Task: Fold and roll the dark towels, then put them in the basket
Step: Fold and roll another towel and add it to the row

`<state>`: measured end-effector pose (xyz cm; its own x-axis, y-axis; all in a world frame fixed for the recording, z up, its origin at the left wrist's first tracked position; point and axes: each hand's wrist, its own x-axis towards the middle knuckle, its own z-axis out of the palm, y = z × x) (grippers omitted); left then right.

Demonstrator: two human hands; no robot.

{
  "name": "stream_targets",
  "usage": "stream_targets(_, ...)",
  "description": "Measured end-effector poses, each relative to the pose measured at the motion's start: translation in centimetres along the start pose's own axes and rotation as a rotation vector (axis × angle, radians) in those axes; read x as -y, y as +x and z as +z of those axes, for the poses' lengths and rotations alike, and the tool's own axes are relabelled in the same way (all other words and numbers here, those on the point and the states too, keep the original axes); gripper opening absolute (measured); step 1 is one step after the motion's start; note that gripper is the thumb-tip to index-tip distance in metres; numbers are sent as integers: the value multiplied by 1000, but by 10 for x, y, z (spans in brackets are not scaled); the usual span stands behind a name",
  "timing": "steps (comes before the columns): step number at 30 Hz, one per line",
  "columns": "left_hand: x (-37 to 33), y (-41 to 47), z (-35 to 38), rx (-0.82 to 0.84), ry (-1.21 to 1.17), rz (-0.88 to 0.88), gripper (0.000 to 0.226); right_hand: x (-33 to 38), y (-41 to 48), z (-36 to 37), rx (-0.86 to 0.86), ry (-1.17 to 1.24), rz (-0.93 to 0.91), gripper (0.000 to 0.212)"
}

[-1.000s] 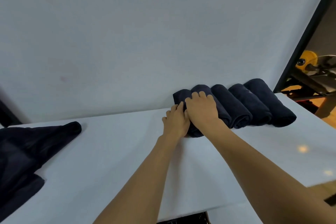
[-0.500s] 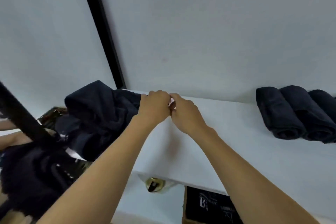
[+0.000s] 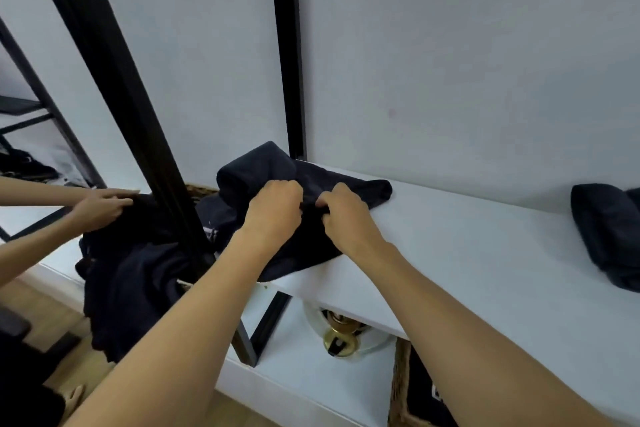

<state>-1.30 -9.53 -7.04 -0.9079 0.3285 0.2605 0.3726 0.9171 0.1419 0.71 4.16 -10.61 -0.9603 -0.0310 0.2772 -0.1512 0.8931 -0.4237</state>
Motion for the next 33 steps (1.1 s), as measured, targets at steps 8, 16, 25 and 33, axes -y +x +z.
stream_targets(8,-38,34,-80,-346,-634,61,5,15,5,-68,-119,-53,-30,15)
stream_targets(16,-104,52,-130,-271,-980,245,8,14,-11,-156,-371,671,92,55)
stream_targets(25,-187,72,-186,-302,-1221,378,12,-7,-28,-263,-460,701,78,30)
stream_targets(33,-212,81,-229,-19,-1005,531,23,-75,-82,-337,3,489,220,23)
